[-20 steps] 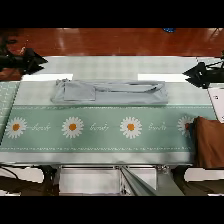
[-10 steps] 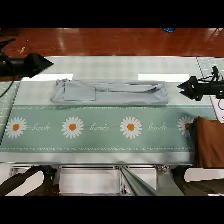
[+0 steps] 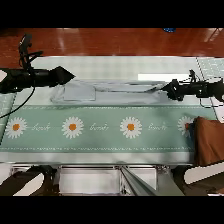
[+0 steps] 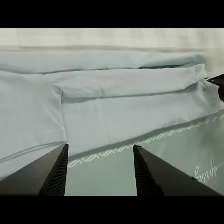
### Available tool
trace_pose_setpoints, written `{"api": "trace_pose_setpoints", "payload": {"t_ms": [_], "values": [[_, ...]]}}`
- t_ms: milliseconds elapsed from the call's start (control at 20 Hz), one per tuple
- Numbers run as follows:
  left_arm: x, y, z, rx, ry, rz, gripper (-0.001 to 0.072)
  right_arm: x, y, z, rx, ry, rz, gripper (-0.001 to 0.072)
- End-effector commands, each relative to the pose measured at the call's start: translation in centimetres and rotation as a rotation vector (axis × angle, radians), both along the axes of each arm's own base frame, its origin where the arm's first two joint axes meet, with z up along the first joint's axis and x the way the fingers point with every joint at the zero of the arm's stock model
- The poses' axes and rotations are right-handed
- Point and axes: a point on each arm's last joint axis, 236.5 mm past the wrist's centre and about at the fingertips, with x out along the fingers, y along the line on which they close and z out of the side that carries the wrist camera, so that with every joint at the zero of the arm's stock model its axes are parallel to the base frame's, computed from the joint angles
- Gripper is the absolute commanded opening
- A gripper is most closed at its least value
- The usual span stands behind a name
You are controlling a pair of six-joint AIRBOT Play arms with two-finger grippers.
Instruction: Fold the shirts.
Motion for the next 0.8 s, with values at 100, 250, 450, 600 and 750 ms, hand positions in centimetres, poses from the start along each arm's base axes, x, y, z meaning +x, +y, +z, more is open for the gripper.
{"api": "trace_pose_setpoints", "payload": {"t_ms": [100, 250, 450, 600, 750], "values": [[1.2, -0.4, 0.8, -0.011, -0.055, 0.043, 0.0499, -0.3, 2.7, -0.5, 0.003, 0.006, 0.065, 0.0037], [0.9, -1.1, 0.8, -0.011, -0.055, 0.024, 0.0019, -0.6, 2.5, 1.8, -0.018, -0.042, 0.107, 0.0022], [0.9, -3.7, -0.2, -0.068, -0.011, -0.006, 0.0016, -1.5, 1.0, 9.3, -0.193, -0.218, 0.148, 0.0022], [0.6, -7.5, -3.3, -0.098, 0.087, -0.046, 0.0016, -6.1, 0.6, 14.3, -0.327, -0.290, 0.211, 0.0022], [0.6, -11.7, -7.3, -0.110, 0.222, -0.080, 0.0015, -10.6, 1.0, 19.7, -0.409, -0.390, 0.187, 0.0022]]}}
